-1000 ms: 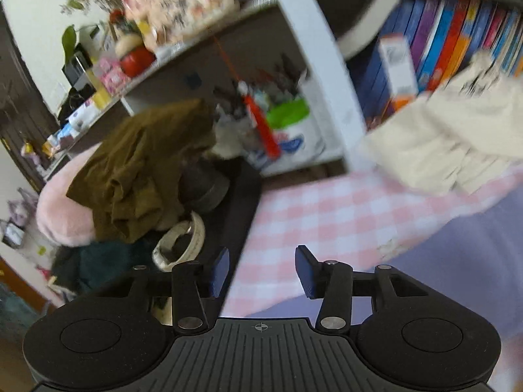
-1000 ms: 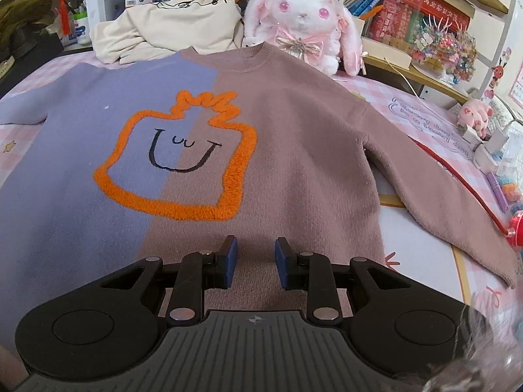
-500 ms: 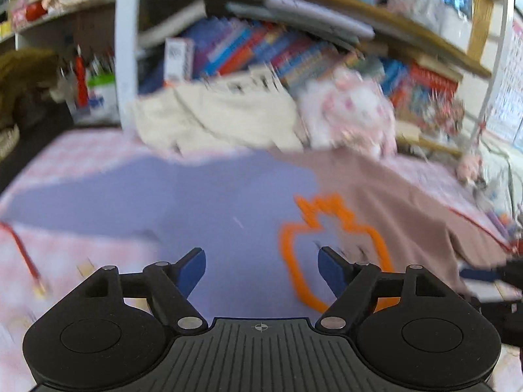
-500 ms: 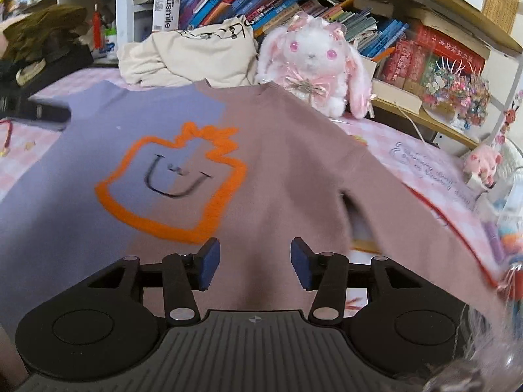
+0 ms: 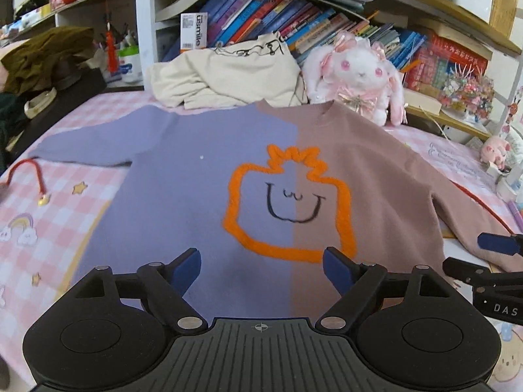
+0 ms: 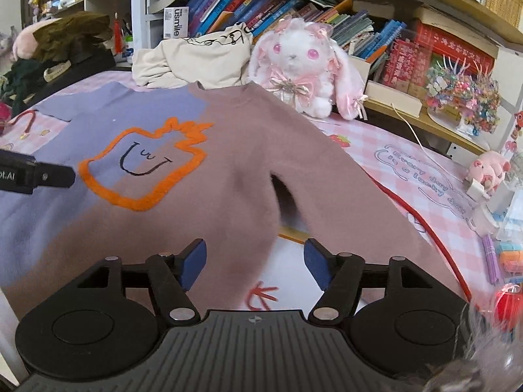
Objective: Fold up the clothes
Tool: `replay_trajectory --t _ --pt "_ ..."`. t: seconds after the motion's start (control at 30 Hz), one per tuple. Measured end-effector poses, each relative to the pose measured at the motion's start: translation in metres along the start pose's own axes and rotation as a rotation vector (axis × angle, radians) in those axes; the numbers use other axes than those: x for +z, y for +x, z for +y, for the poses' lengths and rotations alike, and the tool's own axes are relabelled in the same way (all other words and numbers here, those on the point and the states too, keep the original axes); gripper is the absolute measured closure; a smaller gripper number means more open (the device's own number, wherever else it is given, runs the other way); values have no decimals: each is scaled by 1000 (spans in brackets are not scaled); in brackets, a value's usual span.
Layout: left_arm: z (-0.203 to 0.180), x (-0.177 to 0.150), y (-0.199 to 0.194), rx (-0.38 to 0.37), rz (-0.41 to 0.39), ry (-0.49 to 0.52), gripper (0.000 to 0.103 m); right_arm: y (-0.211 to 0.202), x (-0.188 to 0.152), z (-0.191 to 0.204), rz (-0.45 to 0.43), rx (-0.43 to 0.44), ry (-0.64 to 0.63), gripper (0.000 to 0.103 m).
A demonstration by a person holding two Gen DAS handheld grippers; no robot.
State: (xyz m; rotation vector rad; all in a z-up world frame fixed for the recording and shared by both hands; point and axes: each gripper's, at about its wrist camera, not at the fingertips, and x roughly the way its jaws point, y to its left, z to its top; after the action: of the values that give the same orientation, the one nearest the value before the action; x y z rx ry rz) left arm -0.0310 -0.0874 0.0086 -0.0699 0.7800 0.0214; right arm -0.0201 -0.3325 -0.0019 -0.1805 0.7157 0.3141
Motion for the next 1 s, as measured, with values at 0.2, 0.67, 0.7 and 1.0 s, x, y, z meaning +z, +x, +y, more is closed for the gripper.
replay_trajectory --t 0.2,0.67,0.7,1.0 --pt "-14 -4 -5 70 -7 -33 18 -3 -6 -26 -1 -20 32 34" --pt "-31 -4 -6 155 17 -33 18 5 -24 -73 61 -80 144 33" --pt "-32 -4 -6 160 22 -24 18 6 -25 -75 66 -82 152 33" --pt "-39 -6 -1 176 63 3 18 15 -29 -83 87 -88 168 33"
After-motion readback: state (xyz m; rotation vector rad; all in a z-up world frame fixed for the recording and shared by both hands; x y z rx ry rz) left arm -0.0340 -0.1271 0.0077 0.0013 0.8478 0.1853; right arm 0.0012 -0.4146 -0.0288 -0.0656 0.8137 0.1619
